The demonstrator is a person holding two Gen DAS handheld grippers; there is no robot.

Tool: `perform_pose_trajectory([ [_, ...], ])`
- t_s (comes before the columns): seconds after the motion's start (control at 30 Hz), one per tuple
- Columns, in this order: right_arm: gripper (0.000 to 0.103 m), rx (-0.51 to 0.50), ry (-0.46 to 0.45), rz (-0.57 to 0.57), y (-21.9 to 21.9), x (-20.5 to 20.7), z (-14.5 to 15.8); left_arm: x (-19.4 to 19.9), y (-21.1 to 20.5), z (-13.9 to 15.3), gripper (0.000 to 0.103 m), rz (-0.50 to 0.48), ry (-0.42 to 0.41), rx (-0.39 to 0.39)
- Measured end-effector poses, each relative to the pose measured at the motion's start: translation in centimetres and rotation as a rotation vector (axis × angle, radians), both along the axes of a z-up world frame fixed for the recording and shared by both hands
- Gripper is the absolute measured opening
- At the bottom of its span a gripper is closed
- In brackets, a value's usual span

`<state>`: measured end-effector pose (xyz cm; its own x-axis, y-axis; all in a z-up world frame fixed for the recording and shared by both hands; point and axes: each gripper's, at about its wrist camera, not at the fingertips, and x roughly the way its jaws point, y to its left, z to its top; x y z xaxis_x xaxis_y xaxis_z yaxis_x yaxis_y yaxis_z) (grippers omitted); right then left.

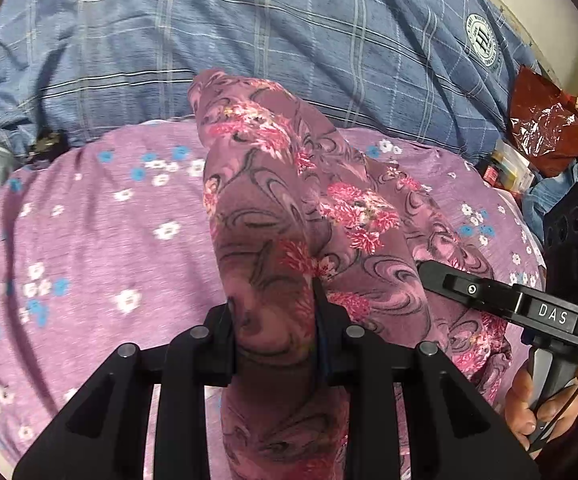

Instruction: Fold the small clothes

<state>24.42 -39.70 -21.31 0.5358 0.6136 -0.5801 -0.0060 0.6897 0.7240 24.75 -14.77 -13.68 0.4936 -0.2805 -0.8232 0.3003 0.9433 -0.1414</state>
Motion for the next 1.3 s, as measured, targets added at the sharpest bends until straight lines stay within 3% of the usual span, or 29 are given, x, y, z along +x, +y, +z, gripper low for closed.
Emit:
perform_pose_trajectory([
  [0.57,0.030,0.000,-0.038,0.037,6.2,-4.0,0.5,-4.2,5.8,0.4,0.027,0.031,-0.001,0.031],
  [1.3,0.030,-0.035,0.009,0.047,7.7,-5.9,-1.6,-6.1,6.4,-2.3,0.027,0.033,0.052,0.072],
])
